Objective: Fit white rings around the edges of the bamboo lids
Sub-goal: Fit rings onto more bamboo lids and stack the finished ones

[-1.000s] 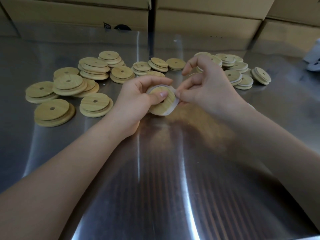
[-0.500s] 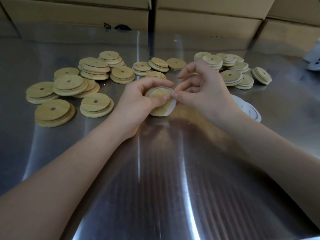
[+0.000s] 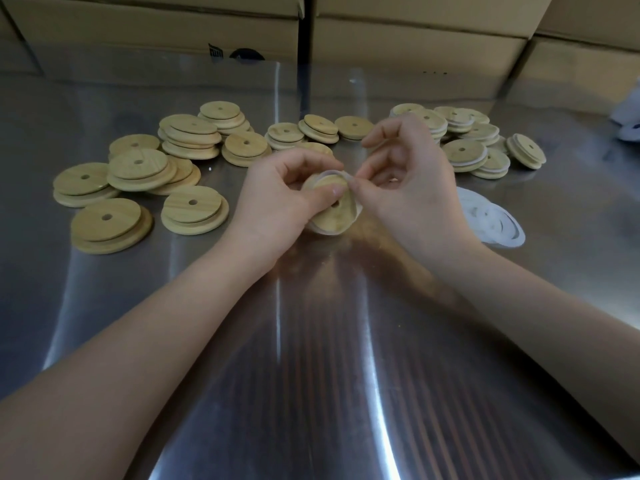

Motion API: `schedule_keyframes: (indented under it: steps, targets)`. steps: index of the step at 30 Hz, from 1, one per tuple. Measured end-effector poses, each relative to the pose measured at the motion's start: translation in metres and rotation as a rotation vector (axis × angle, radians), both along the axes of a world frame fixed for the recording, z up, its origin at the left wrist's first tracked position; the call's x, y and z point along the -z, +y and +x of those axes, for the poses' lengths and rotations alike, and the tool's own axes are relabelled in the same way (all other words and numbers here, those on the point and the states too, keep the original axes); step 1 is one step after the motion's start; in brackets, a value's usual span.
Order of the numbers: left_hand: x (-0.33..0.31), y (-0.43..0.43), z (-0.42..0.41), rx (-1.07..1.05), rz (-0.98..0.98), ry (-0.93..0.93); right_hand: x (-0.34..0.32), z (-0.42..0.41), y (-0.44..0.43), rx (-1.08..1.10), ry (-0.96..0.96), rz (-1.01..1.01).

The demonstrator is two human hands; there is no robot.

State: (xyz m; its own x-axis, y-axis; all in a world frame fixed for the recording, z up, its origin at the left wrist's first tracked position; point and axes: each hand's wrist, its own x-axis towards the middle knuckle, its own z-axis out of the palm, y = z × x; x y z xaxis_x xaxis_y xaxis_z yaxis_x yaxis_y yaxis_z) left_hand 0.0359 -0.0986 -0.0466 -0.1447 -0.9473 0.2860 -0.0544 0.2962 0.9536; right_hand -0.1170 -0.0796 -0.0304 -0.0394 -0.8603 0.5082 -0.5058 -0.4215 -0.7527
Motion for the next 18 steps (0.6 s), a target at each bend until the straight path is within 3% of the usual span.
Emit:
schedule_keyframes:
  steps: [7, 18]
  targets:
    - [-0.003, -0.004, 0.002, 0.015, 0.085, 0.027, -0.005, -0.008, -0.005, -0.025, -0.074, 0.110]
    - [0.001, -0.004, 0.005, 0.109, 0.125, 0.040, -0.009, -0.022, -0.012, -0.266, -0.227, 0.296]
